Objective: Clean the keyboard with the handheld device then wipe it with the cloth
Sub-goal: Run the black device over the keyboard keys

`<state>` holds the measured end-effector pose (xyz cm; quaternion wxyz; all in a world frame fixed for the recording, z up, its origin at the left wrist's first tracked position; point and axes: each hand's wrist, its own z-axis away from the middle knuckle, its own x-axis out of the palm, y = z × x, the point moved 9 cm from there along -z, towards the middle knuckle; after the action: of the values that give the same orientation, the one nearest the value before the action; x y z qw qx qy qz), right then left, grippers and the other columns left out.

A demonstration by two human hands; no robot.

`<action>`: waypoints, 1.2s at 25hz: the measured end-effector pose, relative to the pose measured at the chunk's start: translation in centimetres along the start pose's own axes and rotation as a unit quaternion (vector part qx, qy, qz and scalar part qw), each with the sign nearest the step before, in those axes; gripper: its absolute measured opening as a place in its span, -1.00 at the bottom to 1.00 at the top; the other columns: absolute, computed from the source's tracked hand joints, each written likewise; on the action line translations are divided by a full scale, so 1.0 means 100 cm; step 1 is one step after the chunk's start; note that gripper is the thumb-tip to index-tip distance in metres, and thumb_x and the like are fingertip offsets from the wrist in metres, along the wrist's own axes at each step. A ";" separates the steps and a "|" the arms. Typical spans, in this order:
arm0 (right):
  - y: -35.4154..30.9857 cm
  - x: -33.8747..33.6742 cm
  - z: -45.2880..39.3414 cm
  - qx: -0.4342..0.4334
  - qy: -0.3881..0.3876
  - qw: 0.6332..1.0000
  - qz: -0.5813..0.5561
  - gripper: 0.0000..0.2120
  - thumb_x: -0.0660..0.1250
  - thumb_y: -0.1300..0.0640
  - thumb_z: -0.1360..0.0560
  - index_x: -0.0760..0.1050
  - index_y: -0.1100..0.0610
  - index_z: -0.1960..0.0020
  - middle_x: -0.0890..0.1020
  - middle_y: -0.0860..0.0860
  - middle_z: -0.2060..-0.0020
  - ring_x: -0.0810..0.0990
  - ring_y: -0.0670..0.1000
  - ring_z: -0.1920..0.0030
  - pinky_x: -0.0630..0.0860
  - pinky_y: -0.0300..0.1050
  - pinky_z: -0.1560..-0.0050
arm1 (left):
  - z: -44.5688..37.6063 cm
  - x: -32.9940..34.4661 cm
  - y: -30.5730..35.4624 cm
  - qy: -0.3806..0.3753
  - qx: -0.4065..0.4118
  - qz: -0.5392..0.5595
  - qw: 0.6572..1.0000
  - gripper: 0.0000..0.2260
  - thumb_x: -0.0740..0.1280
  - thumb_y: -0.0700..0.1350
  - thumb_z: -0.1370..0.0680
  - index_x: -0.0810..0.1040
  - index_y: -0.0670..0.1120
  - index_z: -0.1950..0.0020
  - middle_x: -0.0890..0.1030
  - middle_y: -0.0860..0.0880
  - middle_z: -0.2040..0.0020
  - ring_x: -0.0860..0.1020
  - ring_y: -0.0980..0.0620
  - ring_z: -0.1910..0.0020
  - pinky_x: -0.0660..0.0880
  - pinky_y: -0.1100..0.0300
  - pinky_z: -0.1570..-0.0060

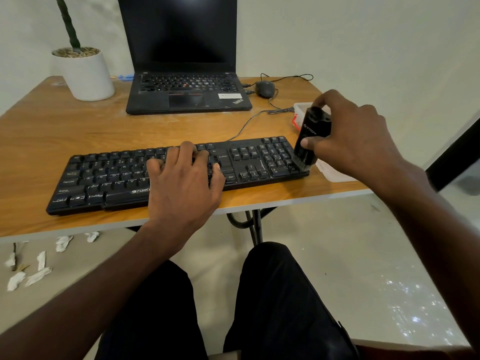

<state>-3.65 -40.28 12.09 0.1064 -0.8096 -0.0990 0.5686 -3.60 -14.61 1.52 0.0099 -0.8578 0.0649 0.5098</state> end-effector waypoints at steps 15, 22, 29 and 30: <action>0.010 0.005 0.002 0.003 0.034 0.998 0.048 -0.48 0.43 0.16 -0.51 0.35 -0.13 -0.38 0.65 0.17 -0.11 0.58 0.28 0.02 0.45 0.00 0.14 | 0.001 -0.001 -0.002 0.015 0.005 -0.001 1.000 -0.54 0.03 0.16 -0.68 0.57 -0.07 -0.30 0.50 -0.06 -0.21 0.45 -0.07 -0.16 0.32 -0.08 -0.11; -0.031 0.021 0.015 -0.084 0.064 0.963 -0.247 -0.33 0.29 0.33 -0.63 0.25 -0.29 -0.51 0.55 -0.10 -0.18 0.62 -0.08 -0.07 0.60 -0.23 0.05 | 0.003 -0.014 -0.006 0.051 0.001 0.058 0.997 -0.60 0.08 0.16 -0.69 0.57 -0.03 -0.28 0.52 -0.02 -0.23 0.48 -0.04 -0.18 0.33 -0.04 -0.13; -0.073 0.075 0.003 0.047 -0.144 0.770 -0.620 -0.43 0.28 0.35 -0.63 0.48 -0.26 -0.40 0.60 0.07 -0.25 0.72 0.10 -0.13 0.69 0.04 -0.05 | 0.013 -0.085 -0.119 0.134 0.052 0.114 0.983 -0.66 0.17 0.09 -0.69 0.58 -0.07 -0.28 0.59 -0.07 -0.23 0.53 -0.05 -0.24 0.32 0.04 -0.22; -0.088 0.086 0.000 0.064 -0.182 0.731 -0.655 -0.45 0.30 0.34 -0.62 0.48 -0.22 -0.41 0.61 0.10 -0.27 0.73 0.14 -0.12 0.69 0.04 -0.05 | 0.017 -0.085 -0.148 0.113 0.037 0.120 0.986 -0.62 0.16 0.14 -0.69 0.56 -0.07 -0.32 0.59 -0.06 -0.26 0.53 -0.05 -0.26 0.36 0.02 -0.22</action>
<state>-1.13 -29.48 6.87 0.4841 -0.4162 -0.5853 0.4998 -7.31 1.08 7.36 -0.0266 -0.8948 0.1870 0.4045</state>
